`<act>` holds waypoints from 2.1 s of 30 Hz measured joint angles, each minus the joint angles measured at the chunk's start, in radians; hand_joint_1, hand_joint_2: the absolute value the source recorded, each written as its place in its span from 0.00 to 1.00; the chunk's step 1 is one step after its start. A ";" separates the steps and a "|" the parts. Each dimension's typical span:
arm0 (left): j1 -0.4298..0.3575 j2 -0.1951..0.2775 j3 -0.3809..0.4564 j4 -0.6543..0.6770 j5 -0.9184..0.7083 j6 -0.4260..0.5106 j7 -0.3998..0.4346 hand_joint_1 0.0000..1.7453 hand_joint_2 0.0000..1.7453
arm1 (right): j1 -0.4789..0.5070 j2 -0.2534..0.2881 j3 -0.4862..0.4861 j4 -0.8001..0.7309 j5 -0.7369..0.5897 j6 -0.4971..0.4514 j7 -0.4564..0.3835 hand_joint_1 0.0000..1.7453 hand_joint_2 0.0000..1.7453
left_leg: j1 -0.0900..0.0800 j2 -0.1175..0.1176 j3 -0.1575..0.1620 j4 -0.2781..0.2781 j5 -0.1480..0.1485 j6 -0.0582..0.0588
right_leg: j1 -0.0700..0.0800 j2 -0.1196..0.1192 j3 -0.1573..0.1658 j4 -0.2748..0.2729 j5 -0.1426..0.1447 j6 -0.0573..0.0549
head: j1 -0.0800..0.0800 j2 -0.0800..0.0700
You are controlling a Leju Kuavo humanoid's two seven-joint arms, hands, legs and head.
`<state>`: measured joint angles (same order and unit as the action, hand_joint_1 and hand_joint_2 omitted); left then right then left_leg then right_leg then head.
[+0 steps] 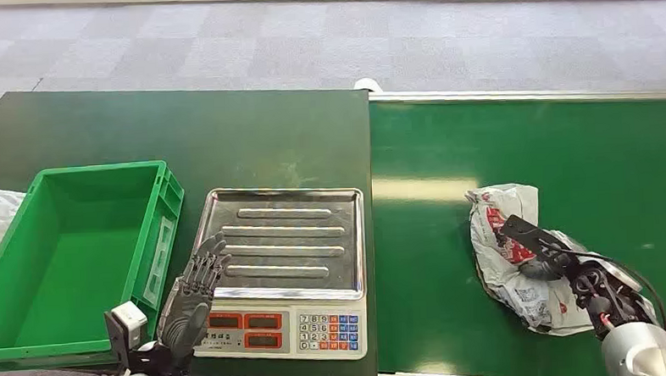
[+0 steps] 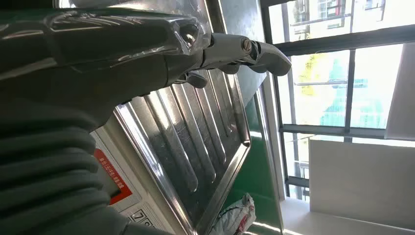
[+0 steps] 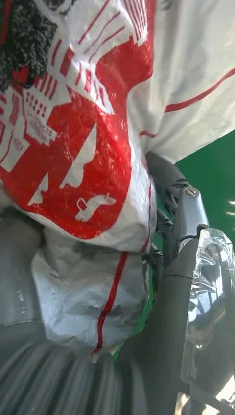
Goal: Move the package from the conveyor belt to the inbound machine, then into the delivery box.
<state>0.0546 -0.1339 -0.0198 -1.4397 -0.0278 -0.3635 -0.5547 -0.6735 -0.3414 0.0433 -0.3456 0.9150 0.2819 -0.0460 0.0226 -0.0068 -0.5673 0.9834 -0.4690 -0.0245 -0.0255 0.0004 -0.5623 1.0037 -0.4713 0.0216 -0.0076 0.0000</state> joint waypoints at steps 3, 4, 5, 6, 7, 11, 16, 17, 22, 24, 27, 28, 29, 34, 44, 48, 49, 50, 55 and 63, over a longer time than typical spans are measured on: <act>0.000 0.000 0.000 0.000 0.000 0.000 0.000 0.00 1.00 | -0.002 0.000 0.000 0.000 0.001 -0.004 -0.002 0.98 1.00 | 0.000 0.000 0.000 0.000 0.000 0.000 | 0.000 0.000 0.000 0.000 0.000 0.000 | 0.000 0.000; 0.001 0.000 0.000 0.000 0.000 0.000 0.000 0.00 1.00 | -0.002 0.000 0.001 0.000 0.002 -0.006 -0.004 0.97 1.00 | 0.000 0.000 0.000 0.000 0.000 0.000 | 0.000 0.000 0.000 0.000 0.000 0.000 | 0.000 0.000; 0.001 0.000 0.000 0.000 0.001 0.001 0.000 0.00 1.00 | -0.002 0.000 0.001 0.000 0.003 -0.008 -0.006 0.97 1.00 | 0.000 0.000 0.000 0.000 0.000 0.000 | 0.000 0.000 0.000 0.000 0.000 0.000 | 0.000 0.000; 0.001 0.000 0.000 0.000 0.001 0.001 0.000 0.00 1.00 | -0.002 0.000 0.001 0.000 0.003 -0.010 -0.010 0.96 1.00 | 0.000 0.000 0.000 0.000 0.000 0.000 | 0.000 0.000 0.000 0.000 0.000 0.000 | 0.000 0.000; 0.001 0.000 0.000 0.000 0.001 0.001 0.000 0.00 1.00 | -0.002 0.000 0.001 0.000 0.004 -0.011 -0.013 0.96 1.00 | 0.000 0.000 0.000 0.000 0.000 0.000 | 0.000 0.000 0.000 0.000 0.000 0.000 | 0.000 0.000; 0.002 0.000 0.000 0.000 0.002 0.001 -0.001 0.00 1.00 | -0.002 0.000 0.003 0.000 0.007 -0.017 -0.022 0.94 1.00 | 0.000 0.000 0.000 0.000 0.000 0.000 | 0.000 0.000 0.000 0.000 0.000 0.000 | 0.000 0.000; 0.011 0.000 0.002 -0.002 0.003 0.004 -0.007 0.00 1.00 | -0.002 0.005 0.008 -0.001 0.010 -0.078 -0.061 0.87 1.00 | 0.000 0.000 -0.001 0.000 0.000 0.000 | 0.000 0.000 0.000 0.000 0.000 0.000 | 0.000 0.000; 0.016 -0.001 0.003 -0.005 0.004 0.005 -0.008 0.00 1.00 | -0.002 0.007 0.010 -0.002 0.012 -0.098 -0.071 0.87 1.00 | 0.000 0.000 -0.001 0.000 0.000 0.000 | 0.000 0.000 0.000 0.000 0.000 0.000 | 0.000 0.000; 0.044 -0.006 0.016 -0.031 0.002 0.003 -0.013 0.00 1.00 | -0.007 0.027 0.017 -0.033 0.020 -0.187 -0.131 0.80 1.00 | 0.000 0.000 -0.001 0.000 0.000 0.000 | 0.000 0.000 0.000 0.000 0.000 0.000 | 0.000 0.000; 0.051 -0.008 0.023 -0.040 0.000 0.000 -0.014 0.00 1.00 | -0.008 0.037 0.022 -0.054 0.018 -0.211 -0.156 0.79 1.00 | 0.000 0.000 -0.001 0.000 0.000 0.000 | 0.000 0.000 0.000 0.000 0.000 0.000 | 0.000 0.000; 0.059 -0.013 0.032 -0.050 -0.008 -0.006 -0.017 0.00 1.00 | -0.006 0.050 0.030 -0.093 0.010 -0.238 -0.183 0.82 1.00 | 0.000 0.000 -0.001 0.000 0.000 0.000 | 0.000 0.000 0.000 0.000 0.000 0.000 | 0.000 0.000; 0.061 -0.014 0.035 -0.052 -0.011 -0.009 -0.017 0.00 1.00 | -0.004 0.053 0.033 -0.110 0.006 -0.245 -0.191 0.83 1.00 | 0.000 0.000 -0.001 0.000 0.000 0.000 | 0.000 0.000 0.000 0.000 0.000 0.000 | 0.000 0.000; 0.063 -0.016 0.039 -0.054 -0.014 -0.012 -0.019 0.00 1.00 | 0.000 0.057 0.037 -0.130 0.001 -0.252 -0.197 0.84 1.00 | 0.000 0.000 -0.001 0.000 0.000 0.000 | 0.000 0.000 0.000 0.000 0.000 0.000 | 0.000 0.000; 0.069 -0.023 0.052 -0.063 -0.024 -0.019 -0.023 0.00 1.00 | 0.034 0.070 0.055 -0.247 -0.018 -0.277 -0.213 0.87 1.00 | 0.000 0.000 -0.001 0.000 0.000 0.000 | 0.000 0.000 0.000 0.000 0.000 0.000 | 0.000 0.000; 0.072 -0.029 0.066 -0.070 -0.030 -0.021 -0.026 0.00 1.00 | 0.063 0.085 0.071 -0.375 -0.027 -0.283 -0.214 0.86 1.00 | 0.000 0.000 -0.001 0.000 0.000 0.000 | 0.000 0.000 0.000 0.000 0.000 0.000 | 0.000 0.000; 0.072 -0.031 0.071 -0.072 -0.030 -0.020 -0.028 0.00 1.00 | 0.074 0.091 0.079 -0.421 -0.030 -0.301 -0.228 0.94 1.00 | 0.000 0.000 -0.001 0.000 0.000 0.000 | 0.000 0.000 0.000 0.000 0.000 0.000 | 0.000 0.000; 0.073 -0.032 0.072 -0.074 -0.030 -0.018 -0.029 0.00 1.00 | 0.082 0.093 0.083 -0.447 -0.031 -0.304 -0.231 0.97 1.00 | 0.000 0.000 -0.001 0.000 0.000 0.000 | 0.000 0.000 -0.001 0.000 0.000 0.000 | 0.000 0.000; 0.075 -0.033 0.074 -0.078 -0.028 -0.015 -0.033 0.00 1.00 | 0.092 0.095 0.089 -0.478 -0.033 -0.306 -0.234 0.99 1.00 | 0.000 0.000 -0.001 0.000 0.000 0.000 | 0.000 0.000 -0.001 0.000 0.000 0.000 | 0.000 0.000; 0.090 -0.048 0.099 -0.104 0.010 0.014 -0.062 0.00 1.00 | 0.175 0.103 0.124 -0.684 -0.053 -0.316 -0.260 0.99 1.00 | 0.000 0.000 -0.001 0.000 0.000 0.000 | 0.000 0.000 -0.001 0.000 0.000 0.000 | 0.000 0.000; 0.100 -0.070 0.125 -0.141 0.029 0.093 -0.113 0.00 1.00 | 0.303 0.120 0.192 -0.978 -0.089 -0.374 -0.353 1.00 1.00 | 0.000 0.000 -0.001 0.000 0.000 0.000 | 0.000 0.000 -0.001 0.000 0.000 0.000 | 0.000 0.000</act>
<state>0.1547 -0.2043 0.1051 -1.5811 0.0013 -0.2710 -0.6672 -0.3706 -0.2212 0.2352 -1.3239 0.8265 -0.0923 -0.3991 0.0227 -0.0068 -0.5678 0.9830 -0.4693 -0.0246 -0.0252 0.0008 -0.5631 1.0037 -0.4717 0.0217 -0.0076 0.0000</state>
